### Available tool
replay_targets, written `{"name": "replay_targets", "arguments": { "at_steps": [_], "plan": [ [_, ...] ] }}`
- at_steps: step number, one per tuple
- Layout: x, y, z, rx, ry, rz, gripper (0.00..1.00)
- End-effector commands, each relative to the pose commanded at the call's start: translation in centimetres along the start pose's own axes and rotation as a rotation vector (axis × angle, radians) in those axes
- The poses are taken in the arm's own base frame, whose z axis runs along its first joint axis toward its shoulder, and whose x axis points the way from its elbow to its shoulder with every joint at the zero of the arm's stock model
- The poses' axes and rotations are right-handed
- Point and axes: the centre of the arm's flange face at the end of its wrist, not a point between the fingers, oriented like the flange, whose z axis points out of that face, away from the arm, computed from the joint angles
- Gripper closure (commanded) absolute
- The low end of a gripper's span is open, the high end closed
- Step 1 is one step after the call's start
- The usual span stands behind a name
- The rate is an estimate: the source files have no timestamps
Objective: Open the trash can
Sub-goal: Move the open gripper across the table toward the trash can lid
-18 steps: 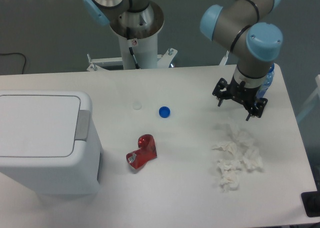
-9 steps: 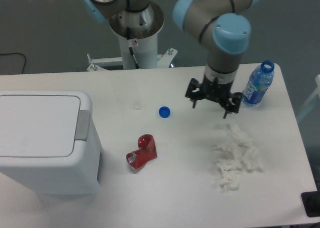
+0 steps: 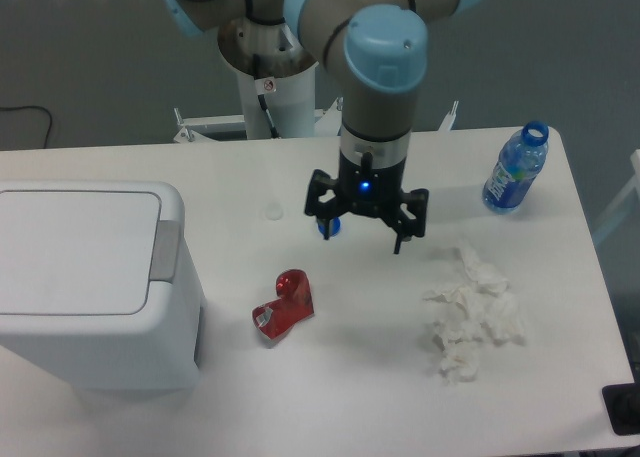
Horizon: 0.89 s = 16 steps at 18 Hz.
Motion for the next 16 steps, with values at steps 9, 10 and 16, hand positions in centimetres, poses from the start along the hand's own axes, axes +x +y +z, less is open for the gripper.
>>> {"name": "replay_targets", "arguments": {
  "at_steps": [9, 10, 16],
  "plan": [
    [4.3, -0.8, -4.6, 0.158, 0.161, -0.140, 0.79],
    [4.8, -0.9, -5.2, 0.178, 0.184, -0.136, 0.87],
    [6.9, -1.2, -6.0, 0.207, 0.240, -0.109, 1.00]
  ]
}}
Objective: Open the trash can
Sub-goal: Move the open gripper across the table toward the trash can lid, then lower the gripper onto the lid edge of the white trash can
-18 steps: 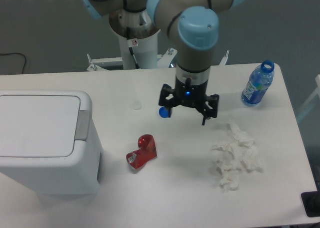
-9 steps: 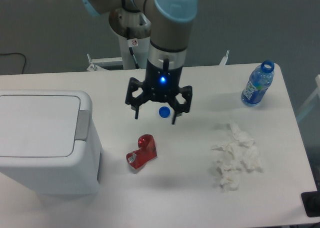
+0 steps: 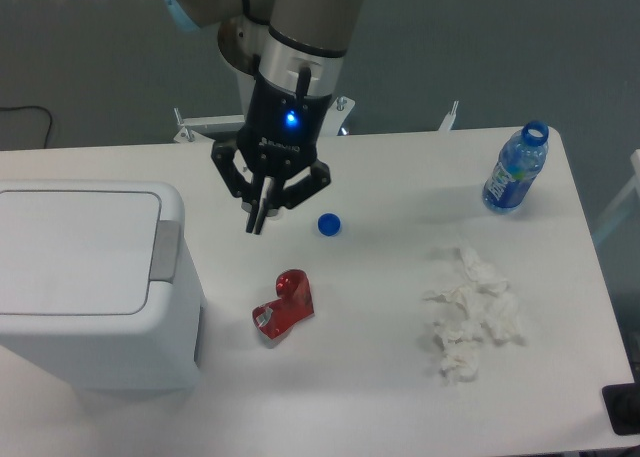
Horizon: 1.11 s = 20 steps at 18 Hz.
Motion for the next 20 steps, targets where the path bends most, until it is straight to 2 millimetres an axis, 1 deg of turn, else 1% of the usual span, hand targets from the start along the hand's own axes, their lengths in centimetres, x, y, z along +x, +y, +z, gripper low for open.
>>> {"name": "replay_targets", "arguments": {
  "at_steps": [3, 5, 7, 10, 12, 14, 17, 20],
  "plan": [
    [0.7, 0.0, 0.4, -0.005, 0.009, 0.001, 1.00],
    [2.0, 0.0, 1.1, -0.016, 0.023, 0.019, 1.00],
    [2.7, -0.1, 1.5, -0.018, 0.039, 0.029, 1.00],
    [2.7, -0.4, 2.1, -0.007, 0.057, 0.020, 1.00],
    [3.4, -0.5, 2.7, -0.003, 0.062, 0.035, 1.00],
    [4.0, -0.7, 2.9, 0.003, 0.066, 0.048, 1.00],
    [3.7, -1.0, 4.3, -0.001, 0.077, 0.051, 1.00],
    [4.2, -1.1, 5.4, -0.006, 0.085, 0.064, 1.00]
  ]
}}
